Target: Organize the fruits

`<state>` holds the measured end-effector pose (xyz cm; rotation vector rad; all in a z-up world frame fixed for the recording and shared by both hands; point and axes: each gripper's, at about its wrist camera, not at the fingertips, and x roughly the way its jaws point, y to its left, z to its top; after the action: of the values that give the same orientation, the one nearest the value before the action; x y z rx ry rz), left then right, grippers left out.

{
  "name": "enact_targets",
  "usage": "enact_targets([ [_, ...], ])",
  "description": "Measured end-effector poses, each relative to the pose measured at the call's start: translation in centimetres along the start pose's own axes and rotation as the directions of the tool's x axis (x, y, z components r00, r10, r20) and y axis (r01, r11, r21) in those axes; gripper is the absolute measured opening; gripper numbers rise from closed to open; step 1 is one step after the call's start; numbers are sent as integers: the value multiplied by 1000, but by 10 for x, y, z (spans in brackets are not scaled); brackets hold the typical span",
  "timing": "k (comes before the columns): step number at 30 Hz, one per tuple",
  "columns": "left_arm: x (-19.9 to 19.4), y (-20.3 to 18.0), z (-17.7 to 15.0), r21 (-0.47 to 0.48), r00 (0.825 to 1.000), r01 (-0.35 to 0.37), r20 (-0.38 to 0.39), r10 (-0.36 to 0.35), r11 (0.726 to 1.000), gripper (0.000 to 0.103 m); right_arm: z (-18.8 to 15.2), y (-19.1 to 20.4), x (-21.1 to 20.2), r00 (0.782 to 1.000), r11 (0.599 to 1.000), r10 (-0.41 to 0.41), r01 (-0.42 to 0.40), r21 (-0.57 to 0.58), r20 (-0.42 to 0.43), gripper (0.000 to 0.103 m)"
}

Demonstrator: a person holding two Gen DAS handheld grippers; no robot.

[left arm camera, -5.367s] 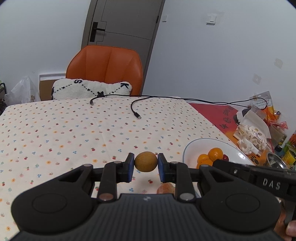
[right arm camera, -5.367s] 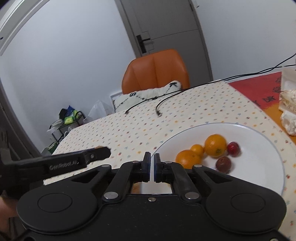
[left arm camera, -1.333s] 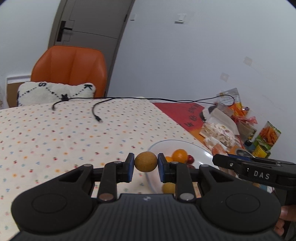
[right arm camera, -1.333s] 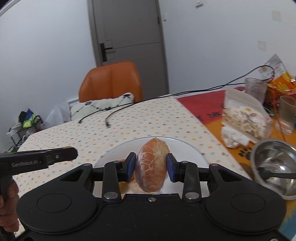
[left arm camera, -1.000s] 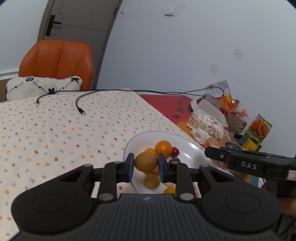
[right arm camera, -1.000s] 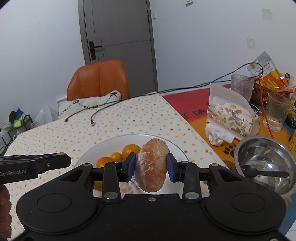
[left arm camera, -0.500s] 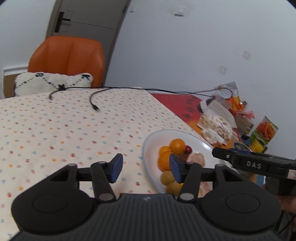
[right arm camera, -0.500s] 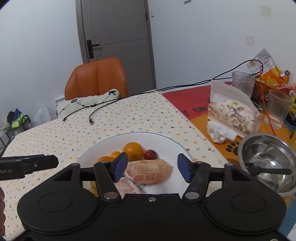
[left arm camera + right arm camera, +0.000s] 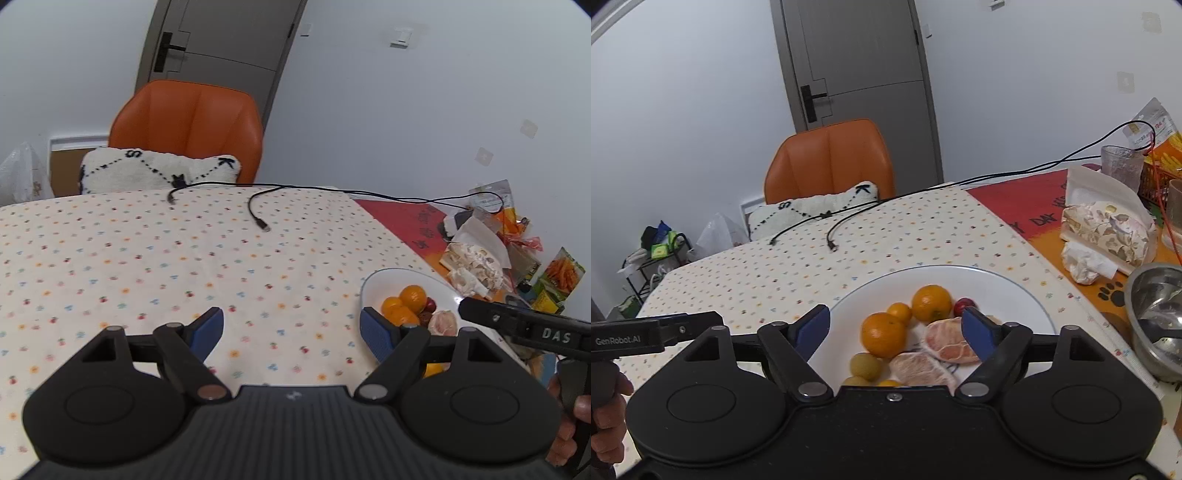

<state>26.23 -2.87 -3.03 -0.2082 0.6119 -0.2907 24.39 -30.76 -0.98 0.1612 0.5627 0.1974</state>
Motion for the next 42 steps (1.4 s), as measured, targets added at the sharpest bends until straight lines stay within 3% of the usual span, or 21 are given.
enact_targets([
  [7, -18, 9, -5, 0, 1000, -31, 4, 31, 1000, 80, -6, 8, -14, 999, 999, 35, -35, 15, 6, 91],
  [11, -28, 12, -8, 5, 999, -50, 19, 50, 999, 91, -9, 8, -23, 999, 999, 42, -43, 23, 5, 92],
  [42, -105, 14, -35, 40, 991, -133, 16, 132, 990, 91, -41, 35, -79, 992, 992, 126, -126, 7, -13, 102],
])
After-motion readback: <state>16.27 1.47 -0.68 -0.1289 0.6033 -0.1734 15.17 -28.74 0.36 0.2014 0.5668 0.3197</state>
